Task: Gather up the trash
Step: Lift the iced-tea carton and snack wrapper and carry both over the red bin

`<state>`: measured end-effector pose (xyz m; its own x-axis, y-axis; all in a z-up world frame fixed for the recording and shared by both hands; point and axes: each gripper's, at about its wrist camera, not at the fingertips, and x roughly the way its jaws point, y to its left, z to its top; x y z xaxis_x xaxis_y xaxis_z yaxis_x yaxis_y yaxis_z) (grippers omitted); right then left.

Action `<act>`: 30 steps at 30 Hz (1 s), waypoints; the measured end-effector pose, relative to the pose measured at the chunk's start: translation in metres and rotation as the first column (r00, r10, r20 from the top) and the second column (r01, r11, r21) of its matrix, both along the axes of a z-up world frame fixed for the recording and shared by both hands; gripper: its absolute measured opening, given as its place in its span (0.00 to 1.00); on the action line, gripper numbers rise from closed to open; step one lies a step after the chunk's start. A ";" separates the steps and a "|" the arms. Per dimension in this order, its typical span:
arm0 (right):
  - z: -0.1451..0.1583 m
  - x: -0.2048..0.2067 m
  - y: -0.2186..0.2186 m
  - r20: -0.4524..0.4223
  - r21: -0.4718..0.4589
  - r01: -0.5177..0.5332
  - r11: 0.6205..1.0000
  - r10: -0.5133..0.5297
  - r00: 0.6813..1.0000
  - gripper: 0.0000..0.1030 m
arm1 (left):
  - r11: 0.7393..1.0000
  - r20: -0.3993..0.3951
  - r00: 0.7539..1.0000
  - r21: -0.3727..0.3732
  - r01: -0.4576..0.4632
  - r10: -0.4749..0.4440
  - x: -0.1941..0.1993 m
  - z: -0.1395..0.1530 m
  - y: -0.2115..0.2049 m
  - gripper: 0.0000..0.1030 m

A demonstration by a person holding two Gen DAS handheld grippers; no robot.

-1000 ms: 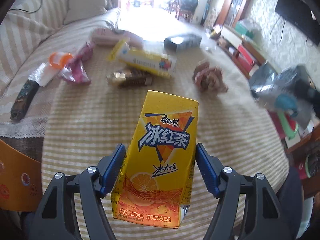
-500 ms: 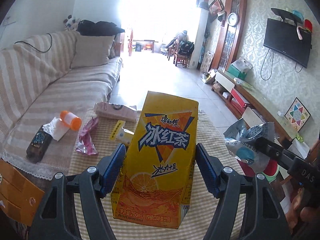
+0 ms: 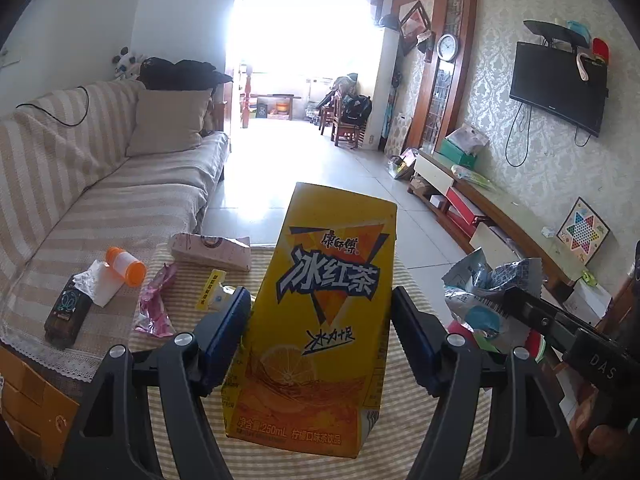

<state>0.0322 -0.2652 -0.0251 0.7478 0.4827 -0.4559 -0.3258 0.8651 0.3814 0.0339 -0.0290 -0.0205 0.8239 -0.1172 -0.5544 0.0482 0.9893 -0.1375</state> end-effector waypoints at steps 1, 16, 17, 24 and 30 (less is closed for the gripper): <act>0.000 -0.001 -0.001 0.001 0.000 0.003 1.000 -0.003 1.000 0.16 | 1.000 0.002 1.000 -0.001 0.002 -0.002 0.001 0.001 -0.001 0.66; 0.002 -0.005 -0.026 0.007 0.005 0.066 0.998 -0.066 0.998 0.15 | 0.997 0.019 0.997 0.011 0.071 -0.072 0.014 0.010 -0.036 0.66; 0.002 -0.005 -0.029 0.007 0.005 0.072 0.997 -0.072 0.997 0.16 | 0.997 0.018 0.997 0.012 0.077 -0.077 0.015 0.010 -0.039 0.66; -0.002 -0.004 -0.049 0.001 0.020 0.117 0.993 -0.117 0.993 0.15 | 0.994 0.019 0.994 0.017 0.110 -0.110 0.020 0.009 -0.058 0.66; -0.005 -0.004 -0.064 -0.003 0.034 0.146 0.989 -0.146 0.989 0.16 | 0.990 0.017 0.991 0.030 0.134 -0.135 0.025 0.007 -0.073 0.66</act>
